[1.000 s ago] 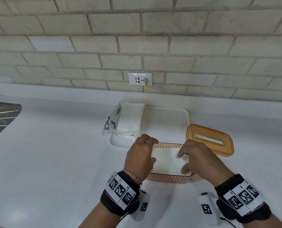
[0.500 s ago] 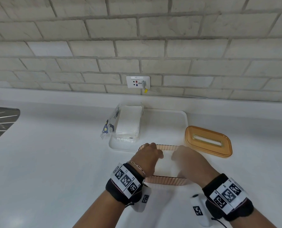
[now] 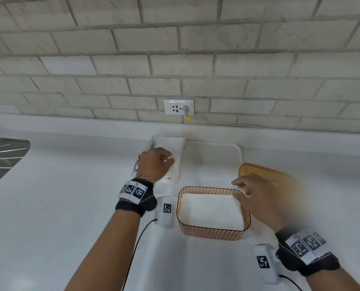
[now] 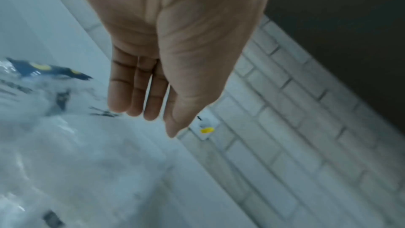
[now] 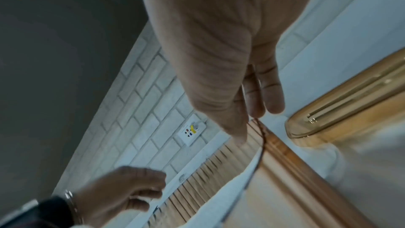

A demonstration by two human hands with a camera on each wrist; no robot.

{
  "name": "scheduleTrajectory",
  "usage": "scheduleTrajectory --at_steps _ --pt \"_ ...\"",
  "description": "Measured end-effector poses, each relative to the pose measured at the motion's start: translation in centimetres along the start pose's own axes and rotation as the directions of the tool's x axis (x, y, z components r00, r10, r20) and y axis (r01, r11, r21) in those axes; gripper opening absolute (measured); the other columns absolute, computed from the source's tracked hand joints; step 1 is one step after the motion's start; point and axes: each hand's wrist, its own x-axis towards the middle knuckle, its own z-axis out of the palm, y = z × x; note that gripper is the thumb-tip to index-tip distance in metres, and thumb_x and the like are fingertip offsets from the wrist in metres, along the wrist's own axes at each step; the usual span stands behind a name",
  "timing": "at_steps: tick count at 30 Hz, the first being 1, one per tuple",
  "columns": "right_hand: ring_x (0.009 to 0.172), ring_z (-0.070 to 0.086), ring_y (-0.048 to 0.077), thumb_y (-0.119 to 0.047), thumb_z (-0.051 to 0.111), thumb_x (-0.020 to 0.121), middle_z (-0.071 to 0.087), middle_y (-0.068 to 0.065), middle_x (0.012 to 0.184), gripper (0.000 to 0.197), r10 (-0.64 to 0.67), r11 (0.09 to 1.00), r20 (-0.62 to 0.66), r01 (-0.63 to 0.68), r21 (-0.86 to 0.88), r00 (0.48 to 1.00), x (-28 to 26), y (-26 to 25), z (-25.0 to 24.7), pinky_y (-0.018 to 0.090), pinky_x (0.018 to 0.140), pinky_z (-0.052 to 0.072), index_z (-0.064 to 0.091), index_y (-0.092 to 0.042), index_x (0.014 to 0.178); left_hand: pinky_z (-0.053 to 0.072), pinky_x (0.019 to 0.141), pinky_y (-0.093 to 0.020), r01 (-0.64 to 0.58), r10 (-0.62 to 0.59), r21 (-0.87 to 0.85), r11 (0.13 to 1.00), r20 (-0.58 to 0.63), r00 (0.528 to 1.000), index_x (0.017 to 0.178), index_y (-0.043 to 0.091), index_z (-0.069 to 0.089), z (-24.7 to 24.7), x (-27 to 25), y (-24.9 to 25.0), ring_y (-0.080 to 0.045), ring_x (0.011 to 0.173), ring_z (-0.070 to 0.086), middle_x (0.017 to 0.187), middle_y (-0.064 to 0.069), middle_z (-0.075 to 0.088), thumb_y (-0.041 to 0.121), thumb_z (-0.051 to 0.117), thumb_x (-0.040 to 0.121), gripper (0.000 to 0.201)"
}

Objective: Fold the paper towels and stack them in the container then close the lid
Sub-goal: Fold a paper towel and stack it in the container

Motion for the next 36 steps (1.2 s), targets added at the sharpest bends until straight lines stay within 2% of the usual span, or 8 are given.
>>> scheduleTrajectory --at_steps 3,6,12,19,26,31,34,36 --pt "0.079 0.064 0.003 -0.015 0.077 0.092 0.069 -0.018 0.094 0.021 0.088 0.994 0.017 -0.089 0.068 0.996 0.4 0.7 0.1 0.013 0.07 0.049 0.077 -0.03 0.107 0.051 0.106 -0.032 0.145 -0.151 0.136 0.98 0.037 0.988 0.125 0.014 0.074 0.7 2.5 -2.8 -0.023 0.116 0.068 0.129 -0.007 0.072 0.029 0.077 0.091 0.037" --pt "0.076 0.065 0.001 -0.014 0.079 0.091 0.072 -0.019 0.089 0.017 0.086 0.993 0.031 -0.088 0.078 0.996 0.7 0.9 0.2 0.01 0.066 0.044 0.081 -0.029 0.1 0.047 0.107 -0.035 0.189 -0.202 0.193 0.963 0.046 0.978 0.138 0.01 0.065 1.2 3.6 -3.7 -0.029 0.129 0.061 0.141 -0.012 0.065 0.026 0.073 0.093 0.048" --pt "0.074 0.064 0.008 -0.014 0.083 0.087 0.075 -0.018 0.084 0.019 0.079 0.986 0.041 -0.084 0.142 0.996 1.0 1.5 0.0 0.015 0.068 0.048 0.083 -0.032 0.094 0.05 0.105 -0.036 0.286 -0.296 0.115 0.951 0.09 0.951 0.138 0.014 0.062 2.6 4.2 -5.0 -0.03 0.125 0.063 0.137 -0.01 0.067 0.039 0.083 0.083 0.064" --pt "0.074 0.064 0.006 -0.017 0.085 0.086 0.075 -0.02 0.083 0.017 0.063 0.989 0.054 -0.07 0.127 0.997 1.3 1.7 -0.2 0.011 0.067 0.045 0.083 -0.032 0.093 0.05 0.101 -0.032 0.321 -0.321 0.014 0.947 0.013 0.947 0.135 0.015 0.065 2.8 4.2 -5.0 -0.027 0.119 0.067 0.127 -0.007 0.072 0.03 0.087 0.079 0.063" --pt "0.076 0.064 0.007 -0.017 0.084 0.087 0.076 -0.02 0.086 0.018 0.085 0.983 0.074 -0.096 0.158 0.994 1.2 1.5 -0.4 0.016 0.07 0.049 0.082 -0.033 0.094 0.055 0.104 -0.039 0.443 -0.442 -0.21 0.872 0.053 0.896 0.136 0.013 0.064 3.1 4.4 -5.5 -0.028 0.117 0.068 0.127 -0.009 0.072 0.035 0.09 0.074 0.07" --pt "0.079 0.065 0.006 -0.02 0.084 0.088 0.076 -0.019 0.089 0.02 0.102 0.984 0.096 -0.115 0.136 0.99 1.0 0.8 -0.9 0.017 0.071 0.05 0.079 -0.039 0.092 0.061 0.072 -0.029 0.489 -0.498 -0.534 0.69 0.139 0.856 0.11 0.002 0.077 2.6 4.4 -4.8 -0.021 0.066 0.064 0.081 -0.005 0.074 0.021 0.087 0.077 0.04" --pt "0.087 0.066 0.003 -0.03 0.084 0.087 0.074 -0.019 0.1 0.02 0.099 0.984 0.087 -0.11 0.141 0.991 1.0 0.1 -1.5 0.016 0.074 0.051 0.075 -0.04 0.102 0.045 0.042 -0.017 0.431 -0.482 -0.702 0.567 0.142 0.865 0.091 0.006 0.07 0.8 3.3 -2.7 -0.016 0.053 0.055 0.069 -0.003 0.064 0.011 0.08 0.083 0.013" --pt "0.096 0.065 0.0 -0.039 0.085 0.085 0.071 -0.022 0.108 0.034 0.081 0.978 0.066 -0.092 0.187 0.995 1.1 -0.6 -1.8 0.02 0.081 0.054 0.073 -0.038 0.117 0.043 0.044 -0.019 0.386 -0.439 -0.785 0.485 0.163 0.883 0.089 0.01 0.069 -0.6 2.1 -1.2 -0.02 0.057 0.06 0.075 -0.004 0.068 0.009 0.076 0.083 0.009"
